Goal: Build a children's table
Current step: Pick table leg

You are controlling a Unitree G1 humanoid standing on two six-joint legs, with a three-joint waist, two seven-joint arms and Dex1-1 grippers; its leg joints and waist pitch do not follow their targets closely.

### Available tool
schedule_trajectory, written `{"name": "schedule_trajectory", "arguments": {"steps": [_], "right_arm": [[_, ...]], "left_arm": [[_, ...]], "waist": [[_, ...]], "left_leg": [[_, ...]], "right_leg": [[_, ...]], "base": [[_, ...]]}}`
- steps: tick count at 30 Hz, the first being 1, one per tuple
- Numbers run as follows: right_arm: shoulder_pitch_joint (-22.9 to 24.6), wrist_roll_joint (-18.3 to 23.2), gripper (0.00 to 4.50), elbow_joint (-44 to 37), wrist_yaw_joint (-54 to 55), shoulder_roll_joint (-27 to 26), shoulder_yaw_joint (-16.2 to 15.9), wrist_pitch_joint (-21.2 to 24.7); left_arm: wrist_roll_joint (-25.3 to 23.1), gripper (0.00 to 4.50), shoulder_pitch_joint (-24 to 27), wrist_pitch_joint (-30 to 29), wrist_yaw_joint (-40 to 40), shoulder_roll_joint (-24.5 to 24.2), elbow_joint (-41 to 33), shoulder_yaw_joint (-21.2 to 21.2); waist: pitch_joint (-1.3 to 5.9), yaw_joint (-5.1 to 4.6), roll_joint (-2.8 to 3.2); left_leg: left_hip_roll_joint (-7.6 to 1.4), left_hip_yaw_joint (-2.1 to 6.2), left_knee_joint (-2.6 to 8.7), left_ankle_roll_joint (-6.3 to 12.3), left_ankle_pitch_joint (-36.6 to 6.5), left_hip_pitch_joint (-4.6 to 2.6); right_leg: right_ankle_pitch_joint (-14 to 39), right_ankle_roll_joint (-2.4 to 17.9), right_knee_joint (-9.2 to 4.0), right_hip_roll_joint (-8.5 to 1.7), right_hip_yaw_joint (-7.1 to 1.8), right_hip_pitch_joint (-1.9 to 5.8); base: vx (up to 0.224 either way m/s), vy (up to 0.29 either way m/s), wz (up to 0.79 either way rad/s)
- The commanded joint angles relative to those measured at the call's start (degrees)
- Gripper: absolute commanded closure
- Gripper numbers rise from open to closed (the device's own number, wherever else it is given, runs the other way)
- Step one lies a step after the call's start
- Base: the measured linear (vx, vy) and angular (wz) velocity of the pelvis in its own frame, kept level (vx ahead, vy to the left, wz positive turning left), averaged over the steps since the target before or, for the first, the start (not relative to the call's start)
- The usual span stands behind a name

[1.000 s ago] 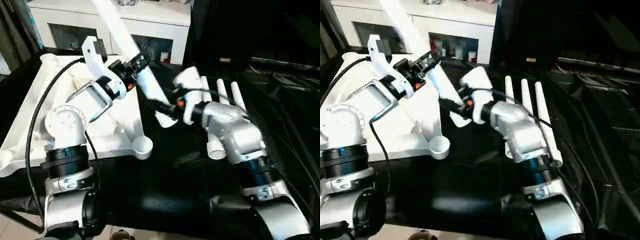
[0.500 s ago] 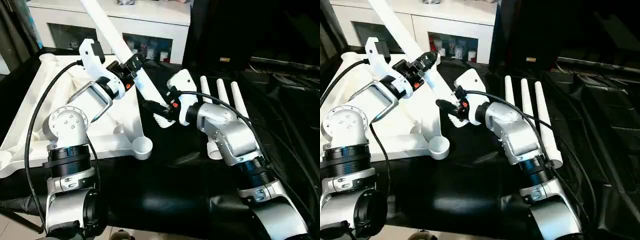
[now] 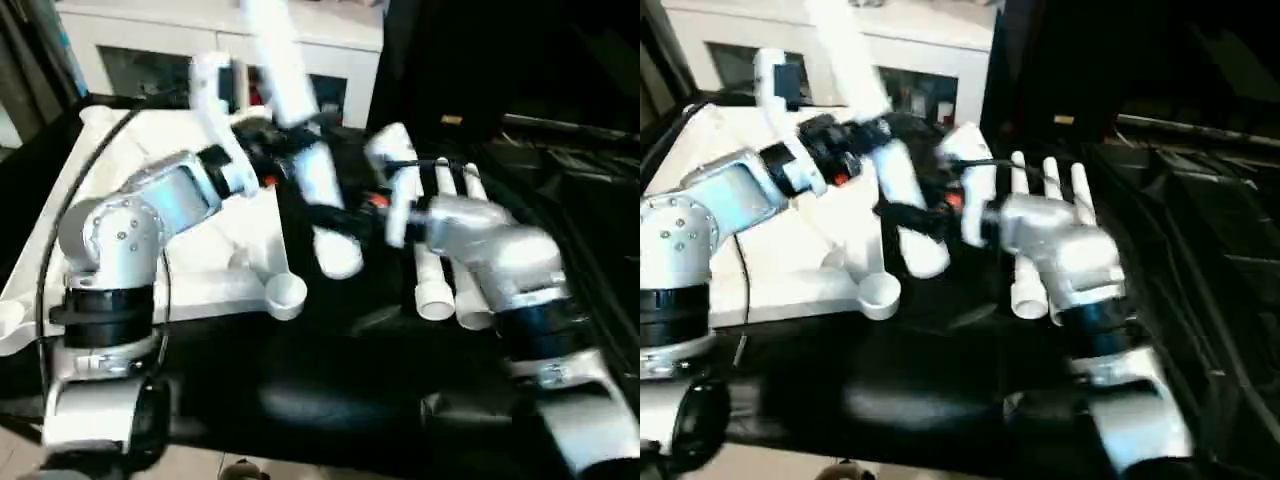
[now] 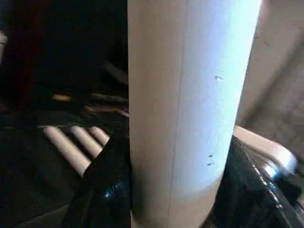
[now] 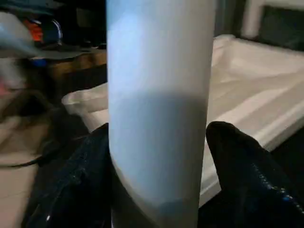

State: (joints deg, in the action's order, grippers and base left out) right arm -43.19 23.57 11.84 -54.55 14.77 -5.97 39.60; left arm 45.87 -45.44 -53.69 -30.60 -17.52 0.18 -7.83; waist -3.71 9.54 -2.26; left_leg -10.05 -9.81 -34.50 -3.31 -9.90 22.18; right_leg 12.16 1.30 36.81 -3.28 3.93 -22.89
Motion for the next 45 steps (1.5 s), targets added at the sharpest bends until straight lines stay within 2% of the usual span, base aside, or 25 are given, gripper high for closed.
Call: {"name": "schedule_trajectory", "arguments": {"steps": [1, 2, 4, 5, 6, 12, 17, 18, 19, 21, 24, 25, 26, 27, 28, 29, 30, 32, 35, 41, 44, 45], "right_arm": [[-0.8, 1.0, 1.44, -1.3, -1.7, 1.7, 1.7, 1.5], [-0.5, 0.6, 1.44, -2.3, -4.1, 3.8, -0.5, 2.4], [-0.3, 0.4, 1.44, -2.9, -5.4, 5.1, -2.1, 3.3], [-0.1, 0.2, 1.7, -3.1, -5.9, 5.8, -2.9, 3.7], [0.0, 0.1, 1.76, -3.0, -5.7, 6.0, -3.4, 4.5], [0.2, 0.6, 2.21, -2.8, -4.9, 6.2, -3.7, 6.3], [0.6, 1.0, 2.53, -3.4, -2.6, 5.2, -2.9, 6.7], [0.7, 0.8, 2.53, -3.4, -1.5, 4.5, -2.6, 6.5], [0.8, 0.4, 2.56, -3.4, 0.2, 3.6, -2.2, 6.0], [1.0, -0.6, 2.57, -3.4, 4.4, 1.2, -1.2, 4.7], [1.2, -1.2, 2.57, -3.4, 7.1, -0.5, -0.7, 3.9], [1.4, -2.1, 2.57, -3.5, 10.1, -2.4, -0.7, 3.2], [1.4, -2.1, 2.57, -3.5, 10.1, -2.4, -0.7, 3.2], [1.7, -2.4, 2.57, -4.0, 12.1, -4.0, -0.8, 3.1], [1.8, -2.5, 2.58, -4.2, 12.5, -4.4, -0.9, 3.1], [1.8, -2.5, 2.58, -4.2, 12.7, -4.6, -0.9, 3.2], [1.8, -2.5, 2.59, -4.3, 12.9, -4.7, -0.9, 3.2], [1.9, -2.3, 2.59, -4.5, 13.1, -4.8, -1.1, 3.3], [1.9, -2.1, 2.59, -4.6, 13.1, -4.7, -1.3, 3.4], [2.1, -2.1, 2.59, -5.2, 12.7, -4.4, -1.3, 3.8], [2.2, -2.3, 2.59, -5.4, 12.2, -3.9, -1.6, 3.4], [2.2, -2.9, 2.24, -5.5, 11.8, -3.3, -2.1, 2.6]], "left_arm": [[1.3, 2.65, -1.6, -1.1, -2.8, -0.7, -1.3, 0.8], [2.0, 2.65, -2.4, -0.6, -4.9, -1.3, -1.0, 1.0], [2.6, 2.65, -2.8, -0.2, -6.7, -1.6, -1.0, 1.2], [3.1, 2.65, -3.0, -0.2, -8.0, -1.8, -1.0, 1.2], [3.6, 2.65, -3.2, -0.3, -9.5, -2.2, -1.2, 1.3], [4.2, 2.65, -3.7, -0.2, -12.4, -2.9, -0.5, 1.1], [4.2, 2.65, -3.5, 0.0, -12.6, -2.9, -0.2, 0.7], [3.8, 2.65, -3.4, 0.3, -12.0, -2.8, -0.2, 0.6], [2.5, 2.3, -3.3, 0.9, -10.2, -2.4, 0.2, 0.5], [-0.5, 1.95, -3.6, 2.4, -4.4, -0.9, 2.0, -0.1], [-1.6, 1.87, -3.5, 3.2, -0.5, 0.8, 3.2, -1.2], [-5.1, 1.74, -2.9, 4.6, 5.4, 2.7, 3.7, -0.9], [-5.1, 1.61, -2.9, 4.6, 5.4, 2.7, 3.7, -0.9], [-6.7, 1.55, -2.1, 5.1, 10.3, 5.0, 4.2, -1.4], [-6.6, 1.82, -1.7, 5.2, 11.0, 5.7, 4.0, -1.5], [-6.6, 1.93, -1.5, 5.2, 11.1, 5.9, 3.9, -1.6], [-6.2, 1.96, -1.2, 5.2, 11.4, 6.4, 3.6, -1.8], [-5.7, 1.94, -1.1, 5.4, 11.6, 6.9, 3.5, -2.1], [-5.5, 2.39, -1.1, 5.9, 10.8, 6.6, 3.3, -2.1], [-5.0, 2.64, -1.0, 5.4, 9.9, 6.3, 2.2, -2.6], [-4.6, 2.65, -1.2, 5.0, 9.9, 6.3, 2.0, -2.7], [-4.4, 2.66, -1.3, 4.8, 9.8, 6.2, 1.8, -2.6]], "waist": [[4.35, -0.01, 0.77], [4.3, -0.08, 0.83], [4.24, -0.07, 0.69], [4.28, 0.04, 0.65], [4.26, -0.02, 0.65], [4.3, -0.03, 0.9], [4.39, 0.14, 0.8], [4.41, 0.1, 0.87], [4.42, 0.06, 0.8], [4.43, 0.03, 0.86], [4.41, 0.01, 0.8], [4.46, 0.04, 0.99], [4.42, -0.06, 0.93], [4.48, -0.11, 0.58], [4.43, 0.05, 0.74], [4.53, 0.04, 0.65], [4.53, 0.01, 0.43], [4.53, 0.1, 0.6], [4.45, 0.12, 0.33], [4.33, 0.07, 0.45], [4.4, 0.16, 0.47], [4.39, 0.19, 0.63]], "left_leg": [[-2.95, 1.14, 3.8, -1.84, -6.7, -1.2], [-2.94, 1.2, 3.82, -2.11, -7.2, -1.16], [-2.97, 1.15, 3.81, -2.22, -7.3, -1.15], [-2.9, 1.17, 3.81, -2.18, -7.6, -1.28], [-2.91, 1.19, 3.81, -2.14, -7.5, -1.26], [-3.02, 1.24, 3.8, -2.57, -7.9, -1.28], [-3.04, 1.26, 3.81, -2.84, -7.5, -1.25], [-3.05, 1.27, 3.81, -2.9, -7.6, -1.27], [-2.99, 1.24, 3.75, -2.88, -7.5, -1.25], [-3.08, 1.27, 3.8, -3.12, -7.4, -1.22], [-3.01, 1.29, 3.87, -3.73, -8.1, -1.28], [-3.1, 1.34, 3.94, -3.98, -8.3, -1.27], [-3.17, 1.46, 4.01, -4.17, -8.4, -1.28], [-3.19, 1.42, 4.03, -4.15, -8.3, -1.26], [-3.17, 1.41, 3.99, -4.15, -8.3, -1.3], [-3.05, 1.39, 3.95, -3.92, -7.7, -1.11], [-3.04, 1.36, 3.94, -3.73, -7.4, -1.08], [-2.99, 1.35, 3.9, -3.6, -6.8, -1.13], [-2.93, 1.28, 3.88, -3.14, -6.5, -1.06], [-3.01, 1.32, 4.0, -3.41, -7.8, -1.18], [-3.03, 1.33, 3.95, -3.38, -7.3, -1.19], [-3.04, 1.34, 3.97, -3.42, -7.3, -1.21]], "right_leg": [[1.0, 9.3, -3.85, -5.22, -3.35, 3.44], [2.0, 9.3, -3.94, -5.22, -3.29, 3.5], [2.8, 9.1, -4.01, -5.2, -3.38, 3.45], [3.9, 8.9, -4.17, -5.19, -3.3, 3.51], [4.2, 8.9, -4.11, -5.21, -3.33, 3.46], [4.6, 9.6, -4.09, -5.2, -3.28, 3.28], [3.5, 9.7, -3.89, -5.22, -3.26, 3.3], [3.4, 9.8, -3.84, -5.24, -3.24, 3.27], [3.2, 9.9, -3.85, -5.2, -3.26, 3.28], [2.9, 9.9, -3.82, -5.3, -3.29, 3.23], [4.4, 9.4, -4.03, -5.37, -3.26, 3.3], [4.3, 8.9, -4.08, -5.3, -3.32, 3.29], [3.7, 8.3, -4.07, -5.23, -3.3, 3.28], [3.6, 8.1, -4.01, -5.25, -3.3, 3.42], [3.8, 8.1, -4.07, -5.41, -3.31, 3.28], [3.4, 8.1, -4.0, -5.42, -3.32, 3.49], [3.1, 7.9, -3.99, -5.35, -3.31, 3.49], [2.8, 7.7, -3.96, -5.29, -3.31, 3.39], [3.1, 7.4, -4.02, -5.32, -3.33, 3.39], [5.5, 6.8, -4.26, -5.32, -3.35, 3.21], [4.6, 6.9, -4.11, -5.31, -3.34, 3.21], [4.3, 7.0, -4.1, -5.29, -3.32, 3.15]], "base": [[0.0, 0.0, 0.0], [0.0, 0.0, 0.0], [0.0, 0.0, 0.0], [0.0, 0.0, 0.0], [0.0, 0.0, 0.0], [0.0, 0.0, 0.0], [0.0, 0.0, 0.0], [0.0, 0.0, 0.0], [0.0, 0.0, 0.0], [0.0, 0.0, 0.0], [0.0, 0.0, 0.0], [0.0, 0.0, 0.0], [0.0, 0.0, 0.0], [0.0, 0.0, 0.0], [0.0, 0.0, 0.0], [0.0, 0.0, 0.0], [0.0, 0.0, 0.0], [0.0, 0.0, 0.0], [0.0, 0.0, 0.0], [0.0, 0.0, 0.0], [0.0, 0.0, 0.0], [0.0, 0.0, 0.0]]}}
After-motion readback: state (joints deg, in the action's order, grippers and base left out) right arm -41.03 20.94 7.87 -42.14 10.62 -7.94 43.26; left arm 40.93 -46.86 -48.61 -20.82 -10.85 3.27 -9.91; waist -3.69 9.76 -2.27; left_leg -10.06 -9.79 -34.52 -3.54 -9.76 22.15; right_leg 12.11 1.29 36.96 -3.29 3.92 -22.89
